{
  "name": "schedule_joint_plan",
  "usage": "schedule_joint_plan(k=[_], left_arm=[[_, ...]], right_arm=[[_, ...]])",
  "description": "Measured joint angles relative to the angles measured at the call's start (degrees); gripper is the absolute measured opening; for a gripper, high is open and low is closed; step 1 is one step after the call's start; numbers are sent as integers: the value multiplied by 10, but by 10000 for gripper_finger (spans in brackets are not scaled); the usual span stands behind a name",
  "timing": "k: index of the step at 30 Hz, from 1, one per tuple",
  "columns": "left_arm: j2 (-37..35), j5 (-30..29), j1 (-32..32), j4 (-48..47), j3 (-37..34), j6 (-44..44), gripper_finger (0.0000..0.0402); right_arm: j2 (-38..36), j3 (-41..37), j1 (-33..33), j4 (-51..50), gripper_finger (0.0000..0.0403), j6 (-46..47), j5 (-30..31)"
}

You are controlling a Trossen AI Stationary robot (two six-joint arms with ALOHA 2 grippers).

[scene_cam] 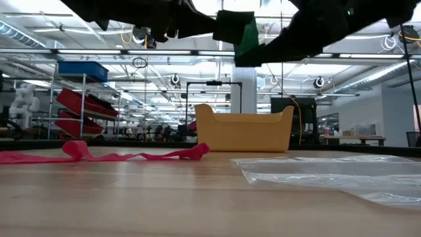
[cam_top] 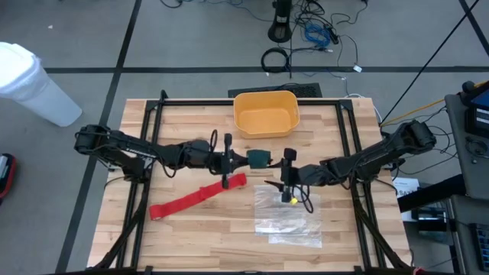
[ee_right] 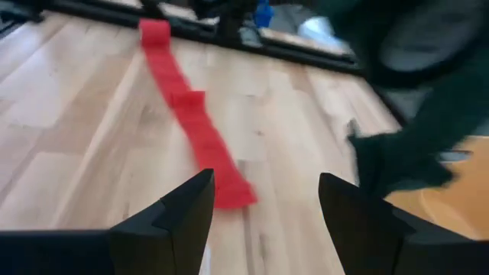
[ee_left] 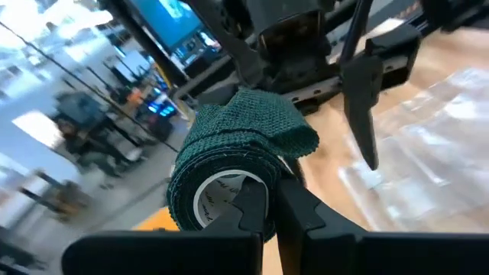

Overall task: Roll bandage
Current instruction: Roll the green bandage

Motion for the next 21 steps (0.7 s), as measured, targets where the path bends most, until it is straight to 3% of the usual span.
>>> schedule_joint_plan(k=[5,12,21], left_arm=[[0,15,10,17,0,-67,12],[0,14,9,73,0,-108,13],[0,11,10,63,0,-117,13]], right_arm=[[0,-62,-52,113,222,-21,-11],[0,-72,-131,152,222,-53,-171],[0,-73,-153,136,222,-95,-182]])
